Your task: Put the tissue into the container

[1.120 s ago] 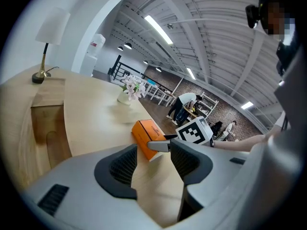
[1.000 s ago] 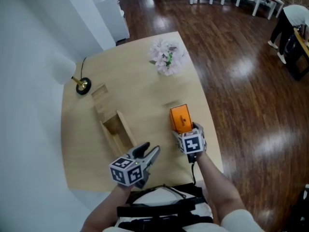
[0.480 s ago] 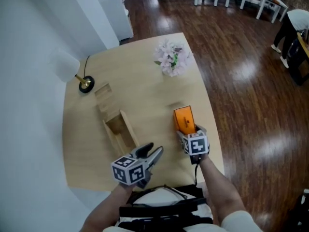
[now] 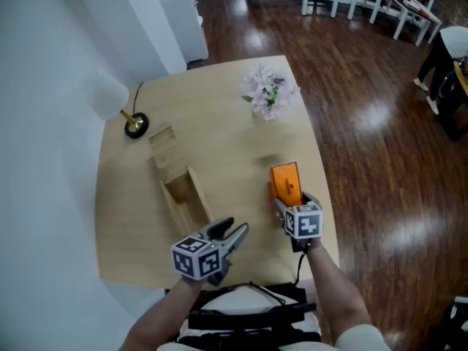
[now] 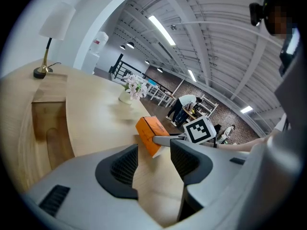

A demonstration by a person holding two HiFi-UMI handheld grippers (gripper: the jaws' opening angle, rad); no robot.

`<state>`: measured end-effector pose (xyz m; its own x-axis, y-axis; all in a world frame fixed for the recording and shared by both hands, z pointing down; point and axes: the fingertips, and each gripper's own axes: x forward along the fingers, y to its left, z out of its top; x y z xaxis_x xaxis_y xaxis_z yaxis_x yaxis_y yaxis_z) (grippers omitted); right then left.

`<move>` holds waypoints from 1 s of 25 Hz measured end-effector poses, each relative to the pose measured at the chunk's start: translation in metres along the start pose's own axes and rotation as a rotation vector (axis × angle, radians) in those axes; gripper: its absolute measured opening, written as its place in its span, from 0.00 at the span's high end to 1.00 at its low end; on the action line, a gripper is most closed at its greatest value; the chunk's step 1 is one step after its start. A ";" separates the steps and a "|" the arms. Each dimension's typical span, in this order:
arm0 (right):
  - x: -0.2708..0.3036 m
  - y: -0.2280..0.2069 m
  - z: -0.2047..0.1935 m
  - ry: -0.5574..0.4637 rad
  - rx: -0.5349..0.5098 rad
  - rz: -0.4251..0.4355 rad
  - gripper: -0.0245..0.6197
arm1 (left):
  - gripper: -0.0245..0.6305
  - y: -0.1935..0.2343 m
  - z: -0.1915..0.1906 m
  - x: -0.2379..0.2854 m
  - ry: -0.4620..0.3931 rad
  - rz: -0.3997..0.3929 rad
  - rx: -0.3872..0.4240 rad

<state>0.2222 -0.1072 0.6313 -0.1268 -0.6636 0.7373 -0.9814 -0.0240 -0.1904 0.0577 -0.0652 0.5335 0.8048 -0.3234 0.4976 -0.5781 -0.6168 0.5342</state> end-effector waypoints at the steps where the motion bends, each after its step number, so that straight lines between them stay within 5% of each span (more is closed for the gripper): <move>1: -0.003 0.000 0.002 -0.007 -0.001 -0.001 0.41 | 0.65 -0.001 0.001 -0.001 -0.003 -0.001 0.000; 25: -0.036 0.050 0.044 -0.092 -0.053 0.025 0.41 | 0.65 0.010 0.009 -0.044 -0.074 -0.001 -0.028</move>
<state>0.1841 -0.1173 0.5667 -0.1400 -0.7295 0.6695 -0.9847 0.0317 -0.1714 0.0181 -0.0641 0.5107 0.8125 -0.3756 0.4459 -0.5801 -0.5971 0.5540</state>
